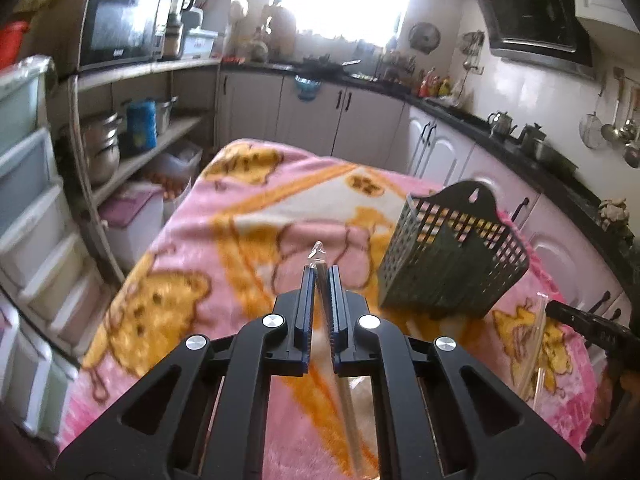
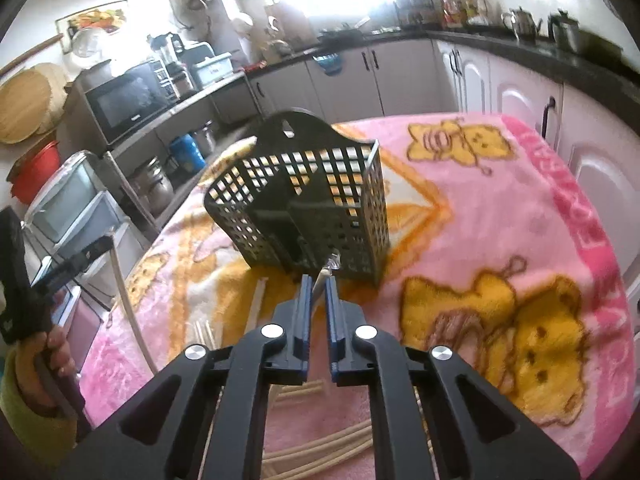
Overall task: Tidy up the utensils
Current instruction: 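Lift the chopstick with the left tool while the right tool lifts its chopstick toward the caddy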
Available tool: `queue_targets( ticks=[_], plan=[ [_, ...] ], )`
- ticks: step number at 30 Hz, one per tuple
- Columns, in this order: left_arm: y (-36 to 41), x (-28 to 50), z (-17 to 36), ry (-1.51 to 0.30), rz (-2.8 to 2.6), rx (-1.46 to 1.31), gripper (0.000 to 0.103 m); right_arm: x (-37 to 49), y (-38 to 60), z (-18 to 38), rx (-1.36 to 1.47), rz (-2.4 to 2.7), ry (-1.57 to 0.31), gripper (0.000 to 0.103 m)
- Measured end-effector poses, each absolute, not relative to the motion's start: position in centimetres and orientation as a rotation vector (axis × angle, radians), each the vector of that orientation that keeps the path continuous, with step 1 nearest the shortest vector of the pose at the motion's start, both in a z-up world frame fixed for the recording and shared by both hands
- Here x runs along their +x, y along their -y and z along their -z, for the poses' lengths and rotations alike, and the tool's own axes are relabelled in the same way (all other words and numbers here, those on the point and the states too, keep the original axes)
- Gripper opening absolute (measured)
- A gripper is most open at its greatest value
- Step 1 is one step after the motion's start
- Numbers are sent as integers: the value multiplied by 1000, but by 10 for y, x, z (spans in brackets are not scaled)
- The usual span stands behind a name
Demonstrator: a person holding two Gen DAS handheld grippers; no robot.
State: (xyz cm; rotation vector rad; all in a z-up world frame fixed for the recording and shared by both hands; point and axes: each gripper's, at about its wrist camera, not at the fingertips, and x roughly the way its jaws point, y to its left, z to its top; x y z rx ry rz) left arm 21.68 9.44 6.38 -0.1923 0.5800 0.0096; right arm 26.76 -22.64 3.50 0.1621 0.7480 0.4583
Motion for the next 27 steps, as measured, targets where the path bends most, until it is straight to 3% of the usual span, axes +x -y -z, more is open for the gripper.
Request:
queue_targets(
  ticks=[10, 23, 26, 27],
  plan=[
    [-82, 228, -96, -510, 19, -168, 1, 261, 237, -52, 137, -463, -703, 1],
    [-66, 252, -137, -435, 80, -151, 1, 299, 220, 18, 161, -435, -931, 2],
    [-66, 255, -146, -421, 97, -160, 1, 307, 213, 35, 164, -426, -979, 14],
    [-65, 256, -150, -415, 101, -163, 1, 310, 211, 39, 161, -419, -991, 23]
  ],
)
